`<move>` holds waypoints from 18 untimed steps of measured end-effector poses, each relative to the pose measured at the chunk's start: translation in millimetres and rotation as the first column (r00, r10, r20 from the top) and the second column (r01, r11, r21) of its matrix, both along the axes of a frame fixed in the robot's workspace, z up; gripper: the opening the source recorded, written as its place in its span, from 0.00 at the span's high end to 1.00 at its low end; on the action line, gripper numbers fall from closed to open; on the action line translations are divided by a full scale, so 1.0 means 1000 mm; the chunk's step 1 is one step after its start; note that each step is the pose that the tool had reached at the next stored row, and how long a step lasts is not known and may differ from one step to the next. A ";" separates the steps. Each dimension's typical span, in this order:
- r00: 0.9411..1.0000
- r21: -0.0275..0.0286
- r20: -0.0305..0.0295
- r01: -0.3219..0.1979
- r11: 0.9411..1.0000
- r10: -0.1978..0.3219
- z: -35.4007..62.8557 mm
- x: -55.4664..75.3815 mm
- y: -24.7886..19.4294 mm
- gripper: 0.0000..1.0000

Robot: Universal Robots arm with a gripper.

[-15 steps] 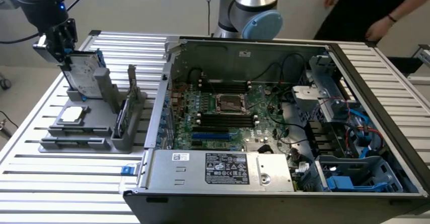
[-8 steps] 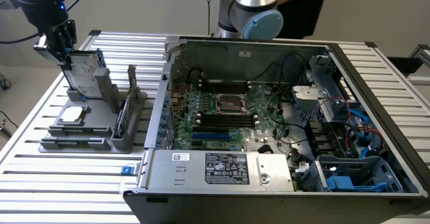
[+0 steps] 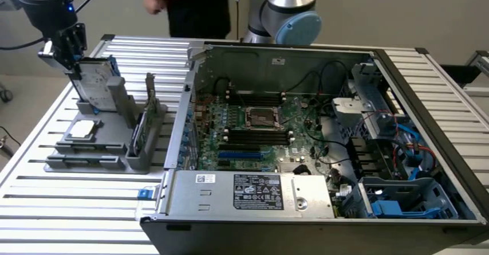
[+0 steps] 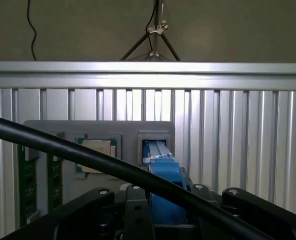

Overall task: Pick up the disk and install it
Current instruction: 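Pick up the disk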

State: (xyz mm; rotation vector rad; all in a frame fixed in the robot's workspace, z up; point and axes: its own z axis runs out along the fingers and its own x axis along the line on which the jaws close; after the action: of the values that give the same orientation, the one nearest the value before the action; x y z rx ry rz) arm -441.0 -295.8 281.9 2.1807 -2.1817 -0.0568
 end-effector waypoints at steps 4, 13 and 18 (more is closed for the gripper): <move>1.000 0.000 -0.001 0.000 1.000 0.000 0.0000 0.000 -0.0009 0.67; 1.000 0.000 -0.001 0.000 1.000 0.000 0.0001 0.000 -0.0016 0.67; 1.000 0.000 -0.002 0.000 1.000 0.000 0.0041 0.000 -0.0016 0.67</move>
State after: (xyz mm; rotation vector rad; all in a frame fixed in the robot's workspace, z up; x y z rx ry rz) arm -441.0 -297.4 286.0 2.1799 -2.1809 -0.0586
